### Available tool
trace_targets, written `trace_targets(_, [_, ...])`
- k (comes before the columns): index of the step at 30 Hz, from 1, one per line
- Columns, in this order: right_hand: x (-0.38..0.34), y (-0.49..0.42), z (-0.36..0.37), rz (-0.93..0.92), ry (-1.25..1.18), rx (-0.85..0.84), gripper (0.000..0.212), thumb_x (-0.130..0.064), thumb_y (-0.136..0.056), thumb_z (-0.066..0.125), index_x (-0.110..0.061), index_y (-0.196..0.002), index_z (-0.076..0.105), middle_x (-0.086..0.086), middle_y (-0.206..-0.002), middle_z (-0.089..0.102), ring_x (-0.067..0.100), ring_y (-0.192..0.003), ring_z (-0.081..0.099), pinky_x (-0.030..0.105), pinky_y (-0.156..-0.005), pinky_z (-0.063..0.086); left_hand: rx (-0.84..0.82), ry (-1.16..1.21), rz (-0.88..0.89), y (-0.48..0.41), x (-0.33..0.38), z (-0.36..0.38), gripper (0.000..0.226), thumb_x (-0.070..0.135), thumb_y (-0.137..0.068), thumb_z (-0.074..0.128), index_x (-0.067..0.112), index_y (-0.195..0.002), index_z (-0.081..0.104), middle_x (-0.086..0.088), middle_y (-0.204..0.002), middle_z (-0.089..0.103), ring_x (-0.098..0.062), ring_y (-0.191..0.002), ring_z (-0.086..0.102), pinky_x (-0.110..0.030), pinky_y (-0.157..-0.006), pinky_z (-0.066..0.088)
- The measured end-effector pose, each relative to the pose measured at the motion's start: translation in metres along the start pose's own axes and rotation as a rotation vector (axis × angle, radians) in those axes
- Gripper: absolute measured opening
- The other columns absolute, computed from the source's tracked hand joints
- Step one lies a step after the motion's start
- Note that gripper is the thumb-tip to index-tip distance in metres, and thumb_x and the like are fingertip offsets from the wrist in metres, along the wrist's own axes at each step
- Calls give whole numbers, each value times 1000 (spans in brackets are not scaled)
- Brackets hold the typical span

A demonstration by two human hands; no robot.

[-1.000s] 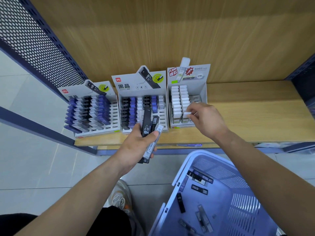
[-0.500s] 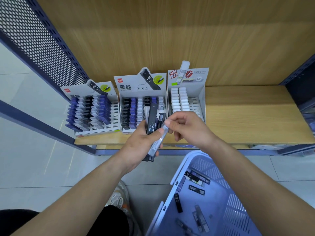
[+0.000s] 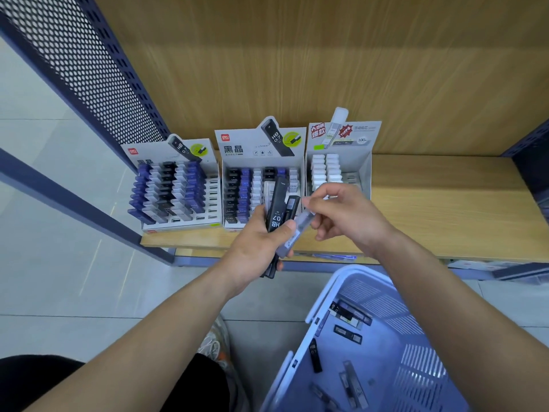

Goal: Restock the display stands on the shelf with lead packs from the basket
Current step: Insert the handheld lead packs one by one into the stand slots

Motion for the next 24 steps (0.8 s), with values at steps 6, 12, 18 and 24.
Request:
trace_targets(6, [-9, 2, -19, -75, -61, -24, 9, 0, -93, 63, -7, -96, 67, 13, -75, 70, 23, -68, 68, 39, -81, 61, 71, 25, 8, -1, 2, -14, 22, 22, -101, 61, 13, -117, 48, 2, -85, 61, -10, -59, 59, -31, -54, 48])
trace_targets(12, [-16, 0, -21, -146, -124, -16, 18, -2, -88, 70, -6, -105, 67, 12, -78, 74, 23, -73, 71, 33, -78, 60, 63, 30, 7, 1, -1, -15, 15, 19, -100, 62, 19, -107, 50, 3, -85, 60, -12, -61, 57, -29, -53, 48])
trace_targets(18, [-21, -9, -11, -175, -132, 62, 11, -4, -88, 71, -3, -99, 69, 17, -80, 72, 21, -66, 68, 26, -64, 56, 133, 28, -37, 14, -14, -45, 17, 21, -101, 61, 16, -111, 48, -5, -92, 61, -8, -55, 56, -24, -48, 46])
trace_targets(24, [-30, -39, 55, -235, 27, -10, 6, -1, -87, 73, -6, -90, 71, 15, -78, 69, 25, -70, 67, 37, -75, 60, 268, 55, -113, 39, -48, -107, 18, 21, -101, 61, 15, -112, 48, -8, -94, 59, -9, -54, 54, -22, -45, 43])
Point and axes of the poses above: each hand's wrist, its own y-axis away from the middle knuckle, its own z-axis out of the palm, x = y × z, the point moved 9 cm from there along -y, towards the middle knuckle
